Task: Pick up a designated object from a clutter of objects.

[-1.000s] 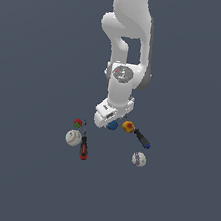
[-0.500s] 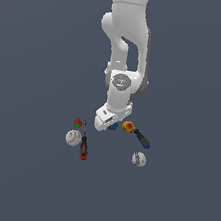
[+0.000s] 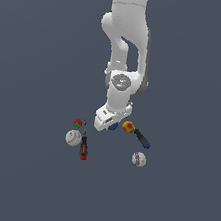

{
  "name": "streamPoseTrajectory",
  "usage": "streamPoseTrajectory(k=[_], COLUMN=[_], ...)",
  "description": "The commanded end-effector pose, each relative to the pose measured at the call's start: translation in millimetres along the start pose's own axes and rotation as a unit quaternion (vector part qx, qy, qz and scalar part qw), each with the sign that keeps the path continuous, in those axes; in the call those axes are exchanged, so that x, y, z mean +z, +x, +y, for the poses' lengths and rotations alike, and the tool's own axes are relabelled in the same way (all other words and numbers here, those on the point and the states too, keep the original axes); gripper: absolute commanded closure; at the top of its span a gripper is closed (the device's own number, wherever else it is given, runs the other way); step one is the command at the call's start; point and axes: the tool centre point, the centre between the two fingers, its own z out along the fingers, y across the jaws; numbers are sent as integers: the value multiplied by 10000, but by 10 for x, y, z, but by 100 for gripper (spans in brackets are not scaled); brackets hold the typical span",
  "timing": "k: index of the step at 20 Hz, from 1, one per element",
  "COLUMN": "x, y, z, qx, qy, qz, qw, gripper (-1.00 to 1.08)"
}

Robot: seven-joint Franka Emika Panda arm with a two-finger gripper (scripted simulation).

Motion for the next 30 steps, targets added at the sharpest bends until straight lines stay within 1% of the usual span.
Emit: streamPoseTrajectory(k=[1,8,14,20,30], x=[8,-88,-357,-796,-1745], y=[2,5,19,48,114], z=[-8,13,54,118,263], qx=[-7,-1,-1,-4,-7], qy=[6,1,1,2,7], qz=[-4,0,0,-1,2], qw=[10000,10000,10000,10000,10000], gripper=[108,108,108,108,108])
